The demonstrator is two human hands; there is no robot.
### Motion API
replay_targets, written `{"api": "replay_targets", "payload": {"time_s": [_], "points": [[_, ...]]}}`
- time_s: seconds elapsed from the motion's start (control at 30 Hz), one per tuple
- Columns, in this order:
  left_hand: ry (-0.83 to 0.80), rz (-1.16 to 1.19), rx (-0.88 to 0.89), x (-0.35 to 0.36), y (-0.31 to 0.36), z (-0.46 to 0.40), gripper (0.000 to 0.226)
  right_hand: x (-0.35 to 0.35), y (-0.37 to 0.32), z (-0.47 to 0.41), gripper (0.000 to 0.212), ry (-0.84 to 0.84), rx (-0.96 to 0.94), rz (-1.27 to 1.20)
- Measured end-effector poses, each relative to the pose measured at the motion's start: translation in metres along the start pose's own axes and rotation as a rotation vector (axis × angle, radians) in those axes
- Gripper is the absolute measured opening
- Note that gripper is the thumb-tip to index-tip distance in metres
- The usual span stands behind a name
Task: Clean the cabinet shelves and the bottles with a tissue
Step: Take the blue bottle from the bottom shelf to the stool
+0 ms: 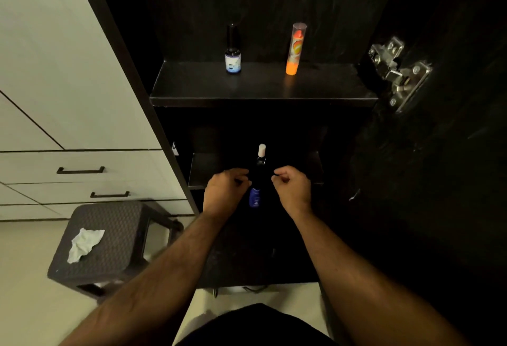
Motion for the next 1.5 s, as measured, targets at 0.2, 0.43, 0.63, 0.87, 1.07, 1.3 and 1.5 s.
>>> {"api": "replay_targets", "payload": {"time_s": [0.2, 0.43, 0.63, 0.87, 1.07, 1.3, 1.5], "points": [[-0.041, 0.006, -0.012, 0.004, -0.002, 0.033, 0.028, 0.009, 0.02, 0.029, 0.012, -0.032, 0.023, 0.003], [-0.133, -0.03, -0.039, 0.005, -0.023, 0.068, 0.033, 0.012, 0.05, 0.056, 0.011, -0.024, 0.057, 0.062], [-0.193, -0.067, -0.079, -0.003, -0.048, 0.104, 0.032, 0.029, 0.079, 0.095, 0.013, -0.02, 0.175, 0.068], [-0.291, -0.062, -0.084, 0.001, -0.081, 0.126, 0.032, 0.051, 0.115, 0.129, 0.01, 0.021, 0.226, 0.11], [-0.353, -0.022, -0.094, 0.024, -0.108, 0.131, 0.04, 0.067, 0.147, 0.118, 0.014, -0.021, 0.259, 0.114], [-0.356, 0.046, -0.121, 0.075, -0.147, 0.101, 0.037, 0.082, 0.191, 0.07, 0.019, -0.036, 0.246, 0.086], [-0.204, 0.273, -0.27, 0.129, -0.164, 0.049, 0.048, 0.091, 0.196, 0.003, 0.027, -0.066, 0.193, -0.031]]}}
Point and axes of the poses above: each hand's wrist, its own z-axis away from the middle knuckle, its own x-axis out of the palm, y = z × x, the point moved 6 cm from there along -z, towards the middle knuckle, and after that the axes turned 7 degrees about x, right-handed, at the moved point
